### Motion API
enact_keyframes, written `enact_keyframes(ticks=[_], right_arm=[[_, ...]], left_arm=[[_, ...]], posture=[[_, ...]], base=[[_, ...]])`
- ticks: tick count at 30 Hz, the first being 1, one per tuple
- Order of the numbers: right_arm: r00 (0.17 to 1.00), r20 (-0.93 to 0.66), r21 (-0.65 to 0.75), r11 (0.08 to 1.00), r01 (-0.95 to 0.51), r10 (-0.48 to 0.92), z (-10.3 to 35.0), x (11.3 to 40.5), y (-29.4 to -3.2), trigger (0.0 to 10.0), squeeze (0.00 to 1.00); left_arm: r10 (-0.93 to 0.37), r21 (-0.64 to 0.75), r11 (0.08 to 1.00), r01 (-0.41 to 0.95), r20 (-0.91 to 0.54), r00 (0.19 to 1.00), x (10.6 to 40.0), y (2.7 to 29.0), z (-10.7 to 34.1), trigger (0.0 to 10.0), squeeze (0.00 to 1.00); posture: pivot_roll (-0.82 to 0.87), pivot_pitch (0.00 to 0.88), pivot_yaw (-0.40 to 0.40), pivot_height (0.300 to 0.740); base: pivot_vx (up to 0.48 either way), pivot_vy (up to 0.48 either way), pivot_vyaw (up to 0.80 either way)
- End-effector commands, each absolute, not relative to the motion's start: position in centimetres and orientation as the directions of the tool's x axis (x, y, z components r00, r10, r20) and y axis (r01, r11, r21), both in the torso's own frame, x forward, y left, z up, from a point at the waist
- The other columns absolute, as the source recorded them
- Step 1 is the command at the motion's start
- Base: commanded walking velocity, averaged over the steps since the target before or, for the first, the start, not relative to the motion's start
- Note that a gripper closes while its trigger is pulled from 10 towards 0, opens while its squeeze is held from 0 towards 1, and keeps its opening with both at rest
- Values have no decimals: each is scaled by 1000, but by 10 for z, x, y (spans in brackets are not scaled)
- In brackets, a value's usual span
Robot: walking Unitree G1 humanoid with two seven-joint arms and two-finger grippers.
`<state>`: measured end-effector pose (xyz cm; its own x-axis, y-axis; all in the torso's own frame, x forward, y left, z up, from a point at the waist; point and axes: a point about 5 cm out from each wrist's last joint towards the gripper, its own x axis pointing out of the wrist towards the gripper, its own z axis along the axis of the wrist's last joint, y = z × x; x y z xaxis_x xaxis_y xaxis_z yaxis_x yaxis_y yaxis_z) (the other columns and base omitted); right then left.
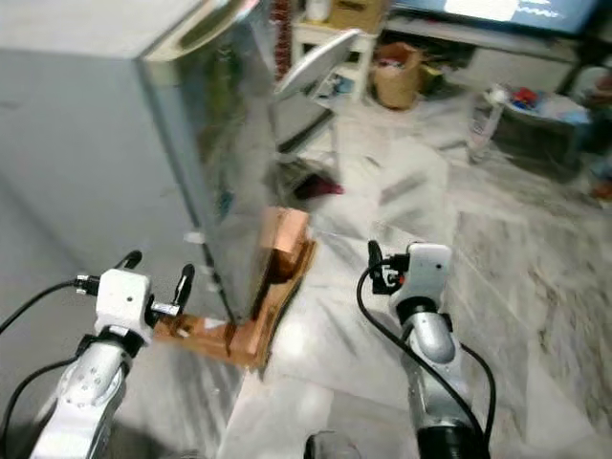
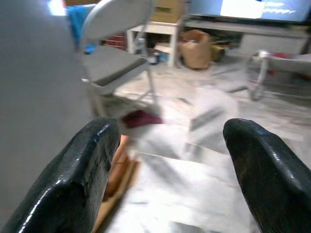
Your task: Restocking fridge
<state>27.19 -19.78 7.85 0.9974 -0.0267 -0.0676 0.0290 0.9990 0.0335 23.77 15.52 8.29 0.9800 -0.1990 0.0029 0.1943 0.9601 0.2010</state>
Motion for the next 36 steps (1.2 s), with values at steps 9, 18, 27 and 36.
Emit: enact_keyframes(ticks=[9, 18, 27, 36], right_arm=[[999, -45, 46, 999, -3, 5, 83, 277, -188, 10000, 0], [998, -55, 43, 999, -15, 17, 81, 275, -187, 10000, 0], [993, -102, 27, 998, -51, 54, 71, 261, -185, 10000, 0], [967, -229, -29, 992, -124, 114, 54, 242, -179, 10000, 0]], left_arm=[[-168, 200, 966, 165, -2, 986, 235, 166, 81, 10000, 0], [-75, 186, 980, 77, -18, 997, 237, 178, 77, 10000, 0], [-31, 154, 987, 36, -33, 999, 239, 185, 76, 10000, 0], [-15, 152, 988, 19, -29, 999, 260, 184, 77, 10000, 0]], posture=[[99, 62, -34, 740], [99, 70, -43, 740], [91, 83, -39, 740], [81, 97, -54, 740]], base=[[118, 0, -362], [0, 0, 0], [0, 0, 0], [0, 0, 0]])
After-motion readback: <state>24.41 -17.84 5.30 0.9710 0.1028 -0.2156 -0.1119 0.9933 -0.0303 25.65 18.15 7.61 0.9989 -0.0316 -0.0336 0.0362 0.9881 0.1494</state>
